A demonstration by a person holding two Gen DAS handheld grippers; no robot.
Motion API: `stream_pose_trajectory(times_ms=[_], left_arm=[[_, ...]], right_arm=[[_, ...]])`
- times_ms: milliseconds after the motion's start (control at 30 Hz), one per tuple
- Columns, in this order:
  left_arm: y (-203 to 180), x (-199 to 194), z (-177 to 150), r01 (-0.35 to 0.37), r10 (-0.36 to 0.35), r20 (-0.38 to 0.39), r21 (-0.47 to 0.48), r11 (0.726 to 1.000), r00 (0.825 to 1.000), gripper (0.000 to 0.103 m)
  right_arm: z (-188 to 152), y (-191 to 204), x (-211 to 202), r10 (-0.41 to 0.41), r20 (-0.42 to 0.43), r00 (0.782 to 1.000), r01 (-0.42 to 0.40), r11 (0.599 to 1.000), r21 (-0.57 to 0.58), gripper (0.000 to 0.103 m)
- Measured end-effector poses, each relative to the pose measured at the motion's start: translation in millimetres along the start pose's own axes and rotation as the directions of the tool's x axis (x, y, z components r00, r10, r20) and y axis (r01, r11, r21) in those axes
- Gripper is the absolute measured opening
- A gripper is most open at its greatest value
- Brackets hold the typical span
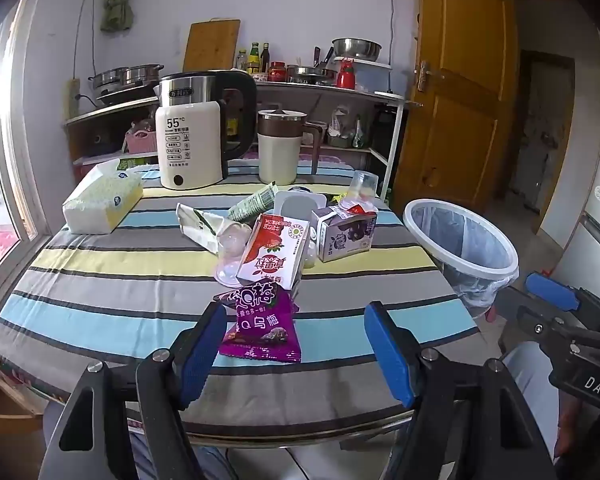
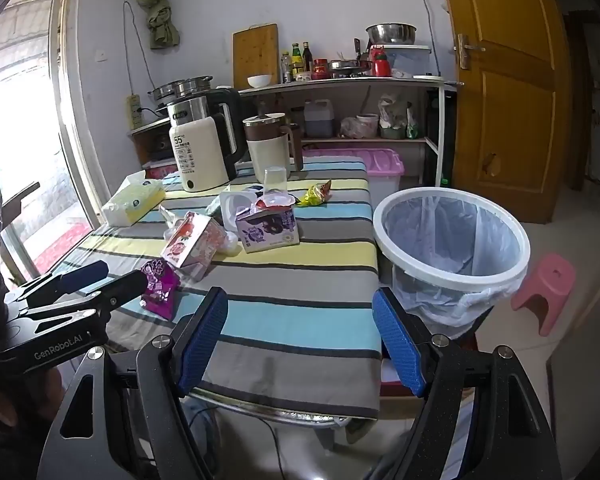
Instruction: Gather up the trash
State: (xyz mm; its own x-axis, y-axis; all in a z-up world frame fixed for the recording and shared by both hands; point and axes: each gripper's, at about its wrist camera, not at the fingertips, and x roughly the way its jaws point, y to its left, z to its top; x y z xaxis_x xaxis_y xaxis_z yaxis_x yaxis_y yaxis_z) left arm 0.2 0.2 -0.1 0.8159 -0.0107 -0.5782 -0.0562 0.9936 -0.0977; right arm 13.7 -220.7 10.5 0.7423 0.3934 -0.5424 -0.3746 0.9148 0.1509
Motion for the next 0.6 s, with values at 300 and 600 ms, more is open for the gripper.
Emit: stream_pose_trajectory(times_ms=[300,600], left_arm=[[2.5,-8.0,-0.7,-0.004,0.004,0.010,0.009,1.000,1.000,0.071],[-4.2,-8.5,-0.8,-0.008,0.007,0.014,0.016,1.000,1.000,0.071]], right_arm=[[-0.4,2.7,-1.7,-0.006,0.002,1.000,0.006,1.000,-0.001,0.075],[-0.5,1.0,-4.2,-0.005,0.005,1.000,0.005,1.000,0.001,0.075]])
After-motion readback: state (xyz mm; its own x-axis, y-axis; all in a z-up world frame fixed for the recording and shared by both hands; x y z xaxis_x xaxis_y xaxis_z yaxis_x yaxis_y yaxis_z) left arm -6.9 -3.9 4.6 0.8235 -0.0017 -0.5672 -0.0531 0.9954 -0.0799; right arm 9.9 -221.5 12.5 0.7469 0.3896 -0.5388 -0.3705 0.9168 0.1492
